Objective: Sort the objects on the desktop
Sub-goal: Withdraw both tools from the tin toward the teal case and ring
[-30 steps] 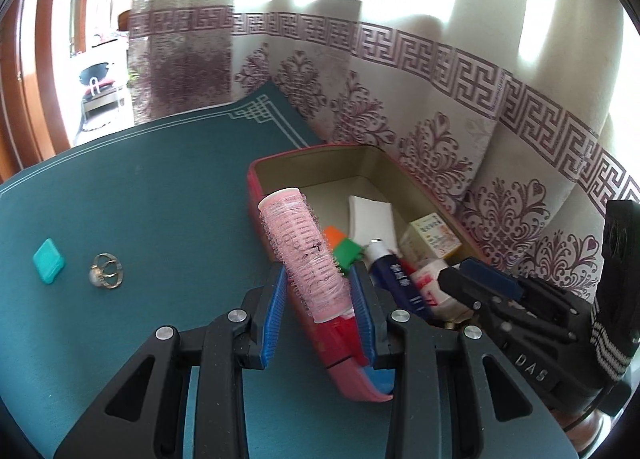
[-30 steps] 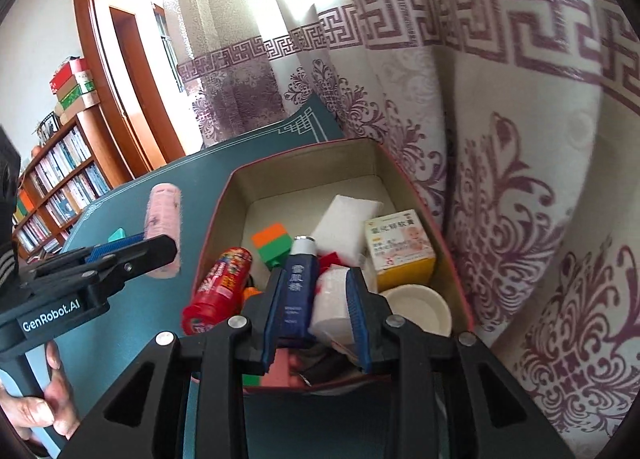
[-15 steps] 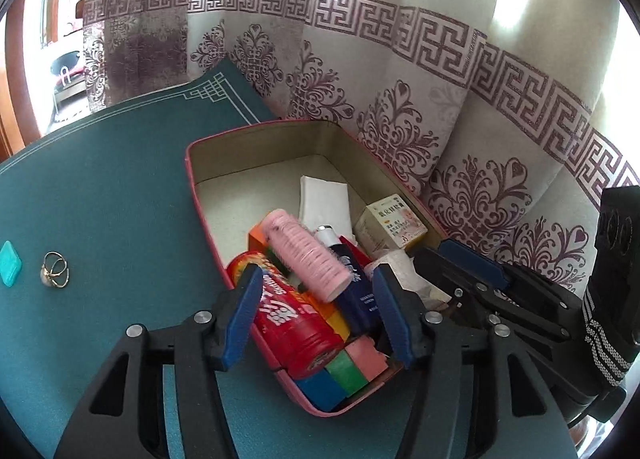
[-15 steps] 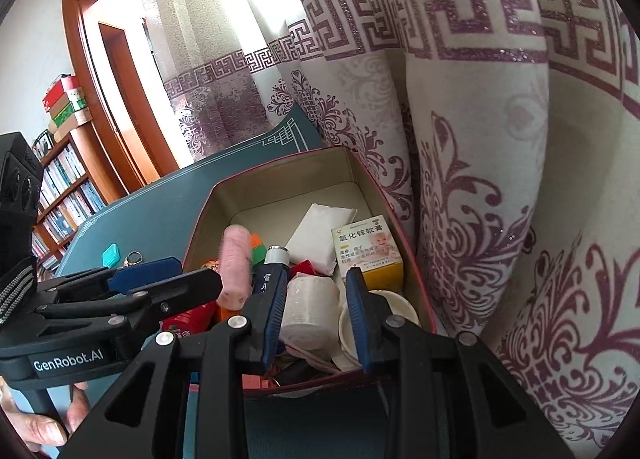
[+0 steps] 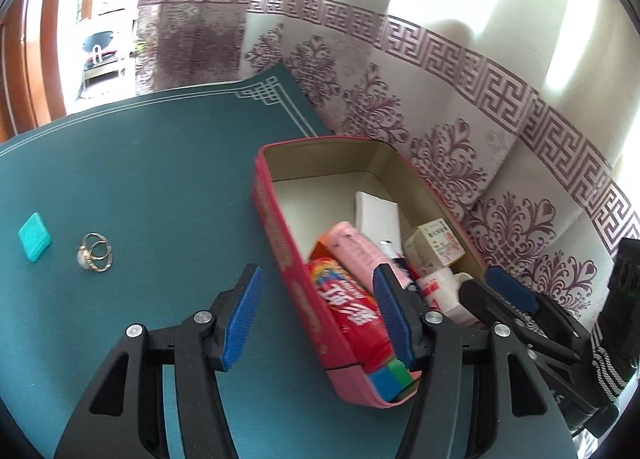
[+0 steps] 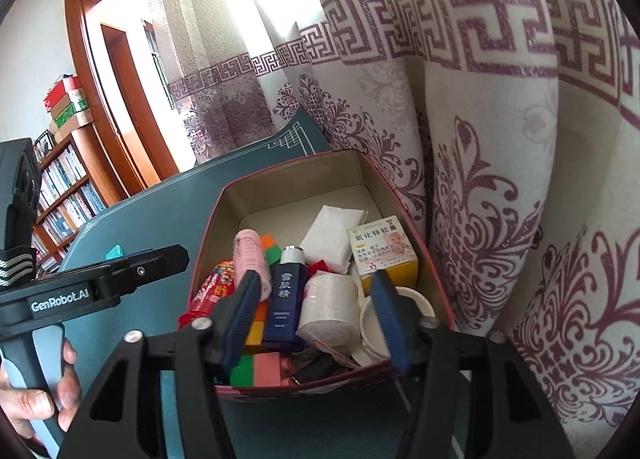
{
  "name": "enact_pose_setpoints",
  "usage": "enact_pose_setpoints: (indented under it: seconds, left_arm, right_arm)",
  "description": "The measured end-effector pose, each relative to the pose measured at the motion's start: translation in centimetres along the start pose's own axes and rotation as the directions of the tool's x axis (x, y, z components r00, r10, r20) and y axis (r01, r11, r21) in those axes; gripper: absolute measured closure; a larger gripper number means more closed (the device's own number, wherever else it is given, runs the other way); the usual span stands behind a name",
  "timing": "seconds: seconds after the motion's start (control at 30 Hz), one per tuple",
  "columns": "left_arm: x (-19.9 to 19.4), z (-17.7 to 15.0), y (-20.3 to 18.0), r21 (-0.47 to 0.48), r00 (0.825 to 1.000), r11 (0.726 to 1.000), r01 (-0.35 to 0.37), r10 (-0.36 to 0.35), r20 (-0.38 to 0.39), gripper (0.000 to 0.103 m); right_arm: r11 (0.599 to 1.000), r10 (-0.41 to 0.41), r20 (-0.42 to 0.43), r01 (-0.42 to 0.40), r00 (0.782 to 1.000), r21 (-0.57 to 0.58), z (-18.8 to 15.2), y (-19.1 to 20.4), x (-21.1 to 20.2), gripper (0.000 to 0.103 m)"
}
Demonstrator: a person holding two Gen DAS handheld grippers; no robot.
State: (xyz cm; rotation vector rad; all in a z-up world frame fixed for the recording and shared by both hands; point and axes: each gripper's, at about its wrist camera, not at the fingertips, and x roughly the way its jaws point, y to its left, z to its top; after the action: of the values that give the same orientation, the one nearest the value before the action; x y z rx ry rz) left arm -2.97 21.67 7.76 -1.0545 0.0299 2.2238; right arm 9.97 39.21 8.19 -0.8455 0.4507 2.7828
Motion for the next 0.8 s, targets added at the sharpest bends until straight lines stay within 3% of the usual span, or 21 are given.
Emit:
enact_pose_setpoints:
  seconds: [0.13,0.47,0.8]
  left_arm:
    - [-0.7,-0.3,1.3,-0.025,1.0,0.999,-0.028,0.028,0.007,0.042]
    - [-2.4,-0.6,6.7,-0.113,0.994,0.989,-0.099,0.102,0.024,0.042]
    - [-4.6,-0.6,14.0,-0.222,0.976,0.955,-0.196,0.212,0.05,0.042]
  right_arm:
    - [1.0,0.005,0.012,-0.005,1.0,-0.014,0.1,1.1,-0.3,0.024]
    - [0.995,0.057,0.005,-0.056,0.998,-0.081,0.2,4.9,-0.1,0.022]
    - [0.973,0.133,-0.017,-0.134,0.991,-0.187,0.6,10.7,0.7,0.022]
